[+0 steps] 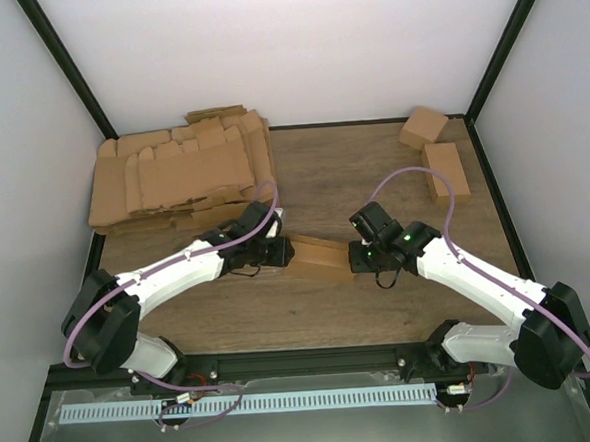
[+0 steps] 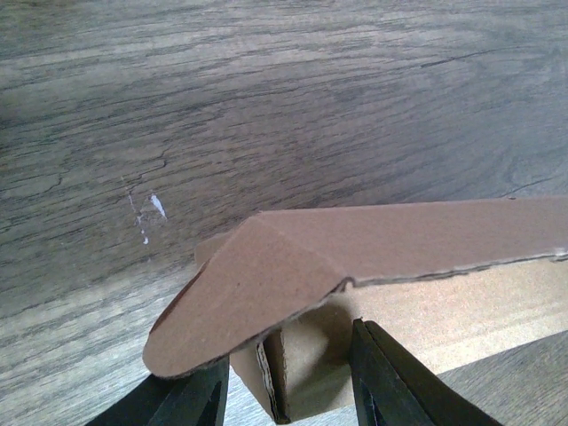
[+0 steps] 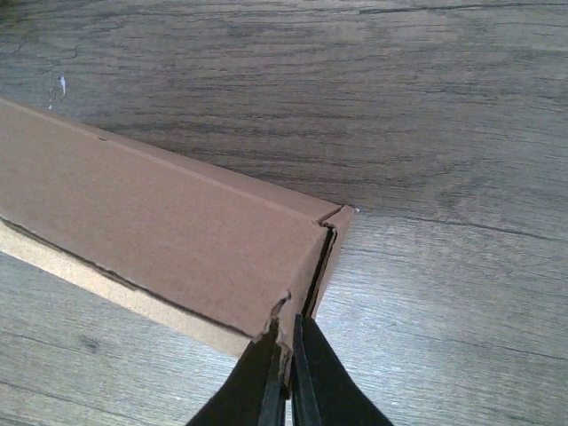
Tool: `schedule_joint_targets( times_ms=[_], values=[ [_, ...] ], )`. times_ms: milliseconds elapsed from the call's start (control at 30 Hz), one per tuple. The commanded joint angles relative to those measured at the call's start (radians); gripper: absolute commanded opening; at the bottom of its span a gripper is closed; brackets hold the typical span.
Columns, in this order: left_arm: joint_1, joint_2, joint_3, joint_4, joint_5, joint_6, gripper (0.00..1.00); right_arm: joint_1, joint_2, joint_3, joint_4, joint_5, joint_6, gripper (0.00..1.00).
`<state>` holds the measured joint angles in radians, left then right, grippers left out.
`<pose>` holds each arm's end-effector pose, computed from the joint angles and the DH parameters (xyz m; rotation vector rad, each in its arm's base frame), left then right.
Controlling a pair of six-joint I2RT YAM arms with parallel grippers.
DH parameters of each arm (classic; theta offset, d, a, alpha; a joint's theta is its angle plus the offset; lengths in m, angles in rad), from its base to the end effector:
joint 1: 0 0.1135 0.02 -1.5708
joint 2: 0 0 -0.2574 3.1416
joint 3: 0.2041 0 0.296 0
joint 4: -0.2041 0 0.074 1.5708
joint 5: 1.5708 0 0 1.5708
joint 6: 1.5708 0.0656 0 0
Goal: Fold the paper box
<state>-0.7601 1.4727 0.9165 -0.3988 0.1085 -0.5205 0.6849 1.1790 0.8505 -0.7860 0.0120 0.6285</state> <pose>0.2510 -0.2484 0.1539 0.3612 2.6189 -0.6173 0.2150 0.1746 0.1894 -0.0736 2.7475 0.3765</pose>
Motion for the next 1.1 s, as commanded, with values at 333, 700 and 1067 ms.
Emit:
schedule_joint_targets(
  times_ms=[333,700,1067],
  values=[
    [-0.012,0.044,-0.003,-0.07,-0.026,0.007,0.4,0.01,0.0,0.0,-0.083,0.017,0.017,0.02],
    [-0.012,0.044,-0.001,-0.062,-0.013,0.006,0.4,0.021,0.008,-0.04,-0.036,-0.007,0.031,0.03],
    [-0.013,0.019,0.004,-0.062,-0.007,0.001,0.41,0.058,0.021,-0.062,-0.012,0.011,0.08,0.05]
  ],
)
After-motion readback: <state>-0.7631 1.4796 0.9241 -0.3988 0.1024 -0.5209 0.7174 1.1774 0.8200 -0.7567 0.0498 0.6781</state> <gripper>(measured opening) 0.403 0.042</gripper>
